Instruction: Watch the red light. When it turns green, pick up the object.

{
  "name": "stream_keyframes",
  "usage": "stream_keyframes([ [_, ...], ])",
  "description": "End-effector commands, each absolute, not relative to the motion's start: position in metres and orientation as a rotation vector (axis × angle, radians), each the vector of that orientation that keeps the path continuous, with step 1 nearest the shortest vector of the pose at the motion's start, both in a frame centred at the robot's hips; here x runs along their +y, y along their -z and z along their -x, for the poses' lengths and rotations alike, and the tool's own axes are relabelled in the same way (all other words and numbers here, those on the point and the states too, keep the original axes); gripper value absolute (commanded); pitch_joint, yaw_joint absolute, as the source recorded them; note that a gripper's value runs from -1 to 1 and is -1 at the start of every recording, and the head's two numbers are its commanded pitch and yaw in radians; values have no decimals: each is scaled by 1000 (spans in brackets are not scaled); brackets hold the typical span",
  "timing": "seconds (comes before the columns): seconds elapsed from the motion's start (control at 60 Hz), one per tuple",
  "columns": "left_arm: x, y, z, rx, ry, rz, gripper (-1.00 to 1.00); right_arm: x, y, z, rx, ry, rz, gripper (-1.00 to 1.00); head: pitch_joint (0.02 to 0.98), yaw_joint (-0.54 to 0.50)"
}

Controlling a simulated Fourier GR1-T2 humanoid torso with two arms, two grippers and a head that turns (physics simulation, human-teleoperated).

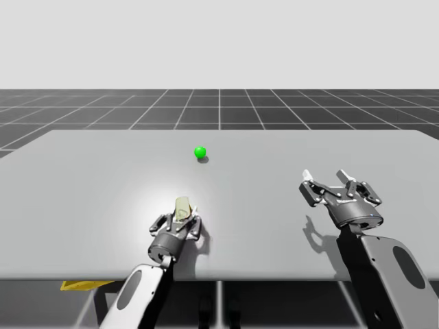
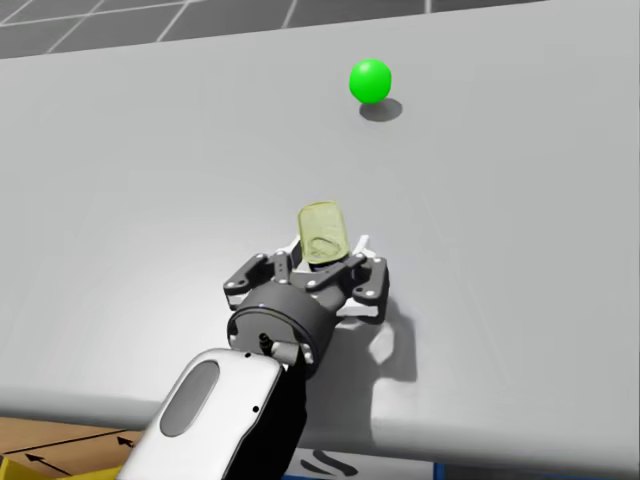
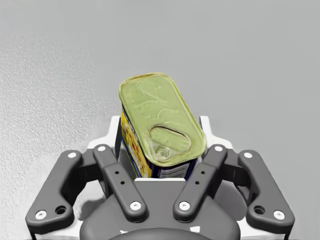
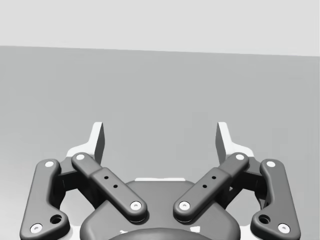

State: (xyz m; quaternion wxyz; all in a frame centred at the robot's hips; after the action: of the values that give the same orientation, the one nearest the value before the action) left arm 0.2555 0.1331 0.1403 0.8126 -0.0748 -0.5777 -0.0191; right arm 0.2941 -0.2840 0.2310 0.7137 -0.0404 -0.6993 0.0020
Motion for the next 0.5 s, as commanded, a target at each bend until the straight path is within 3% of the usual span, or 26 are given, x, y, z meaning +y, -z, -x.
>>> stream_keyframes([
  [0.017,133,-131,-257,-1172,38,178,839,-284,-231,-294,-1550,-3,88,-1000,855,223],
  [0.033,133,-130,-255,-1173,53,178,940,-284,-231,-294,-1550,-3,87,-1000,855,223],
  [0.083,131,-129,-251,-1169,72,178,1000,-284,-232,-294,-1550,-3,87,-1000,852,223],
  [0.25,130,-130,-247,-1178,86,175,1000,-284,-232,-294,-1550,-3,88,-1000,807,220],
  [0.5,129,-129,-246,-1179,90,174,1000,-284,-232,-294,-1549,-2,89,-1000,566,224],
])
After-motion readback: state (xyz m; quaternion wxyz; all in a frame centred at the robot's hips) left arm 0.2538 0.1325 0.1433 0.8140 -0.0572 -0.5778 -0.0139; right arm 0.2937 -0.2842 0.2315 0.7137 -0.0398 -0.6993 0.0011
